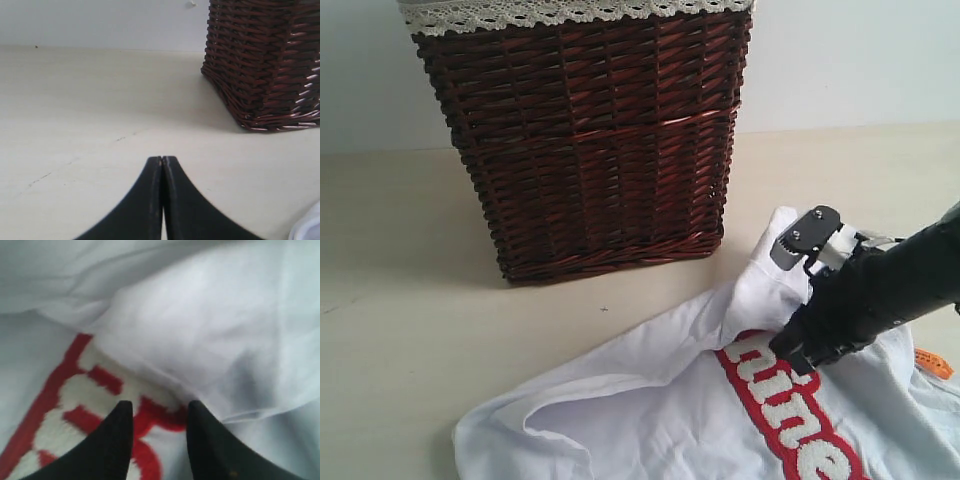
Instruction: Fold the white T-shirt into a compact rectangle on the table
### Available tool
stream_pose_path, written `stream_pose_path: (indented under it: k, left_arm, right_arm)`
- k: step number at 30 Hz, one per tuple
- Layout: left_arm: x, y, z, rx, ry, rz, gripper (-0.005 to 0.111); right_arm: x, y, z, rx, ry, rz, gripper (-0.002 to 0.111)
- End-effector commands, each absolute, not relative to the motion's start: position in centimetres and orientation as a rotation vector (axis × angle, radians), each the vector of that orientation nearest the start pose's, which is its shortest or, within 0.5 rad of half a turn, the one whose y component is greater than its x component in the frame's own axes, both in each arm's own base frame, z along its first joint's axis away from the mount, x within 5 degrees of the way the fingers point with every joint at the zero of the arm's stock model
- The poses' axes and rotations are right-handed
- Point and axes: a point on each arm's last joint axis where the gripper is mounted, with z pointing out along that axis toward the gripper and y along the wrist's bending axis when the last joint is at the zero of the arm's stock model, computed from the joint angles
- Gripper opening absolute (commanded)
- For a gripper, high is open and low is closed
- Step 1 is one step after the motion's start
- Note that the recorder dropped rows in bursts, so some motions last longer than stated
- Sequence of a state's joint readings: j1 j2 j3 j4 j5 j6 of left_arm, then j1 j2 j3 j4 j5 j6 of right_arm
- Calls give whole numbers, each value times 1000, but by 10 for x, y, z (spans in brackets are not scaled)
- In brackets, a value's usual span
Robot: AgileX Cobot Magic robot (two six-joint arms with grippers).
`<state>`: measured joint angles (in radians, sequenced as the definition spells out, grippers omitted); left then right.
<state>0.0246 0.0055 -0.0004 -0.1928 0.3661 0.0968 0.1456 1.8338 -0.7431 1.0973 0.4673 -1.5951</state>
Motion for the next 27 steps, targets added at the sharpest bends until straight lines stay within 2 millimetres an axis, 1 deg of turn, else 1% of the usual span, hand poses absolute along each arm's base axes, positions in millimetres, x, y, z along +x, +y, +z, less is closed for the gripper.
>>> stream_pose_path:
  k: [1, 5, 6, 9, 13, 16, 18, 19, 21, 23, 24, 26, 27]
  left_arm:
    - [53, -5, 181, -41, 1839, -106, 0]
    - [53, -5, 181, -41, 1839, -106, 0]
    - [53, -5, 181, -41, 1839, -106, 0]
    - [53, -5, 181, -41, 1839, -106, 0]
    - [53, -5, 181, -41, 1839, -106, 0]
    - [53, -5, 181, -41, 1839, -106, 0]
    - [53, -5, 181, -41, 1839, -106, 0]
    - [53, -5, 181, -41, 1839, -106, 0]
    - [53, -5, 181, -41, 1839, -106, 0]
    - [53, -5, 181, -41, 1839, -106, 0]
    - [53, -5, 181, -41, 1839, -106, 0]
    - [53, -5, 181, -41, 1839, -106, 0]
    - [53, -5, 181, -41, 1839, -106, 0]
  right_arm:
    - [315, 82, 110, -874, 2394, 403, 34]
    - [347, 89, 125, -652, 2293, 462, 31]
    - [352, 90, 130, -606, 2276, 475, 31]
    - [357, 91, 137, -598, 2249, 485, 29]
    - [355, 90, 141, -594, 2246, 470, 27]
    - [350, 86, 149, -624, 2242, 401, 27]
    - [343, 82, 159, -714, 2220, 321, 27]
    - [338, 80, 165, -792, 2197, 276, 27]
    - [328, 73, 170, -925, 2177, 219, 27]
    - [323, 63, 166, -940, 2227, 202, 26]
    - [322, 55, 158, -927, 2275, 190, 23]
    - [324, 40, 143, -841, 2374, 180, 14]
    - [326, 32, 134, -767, 2423, 177, 8]
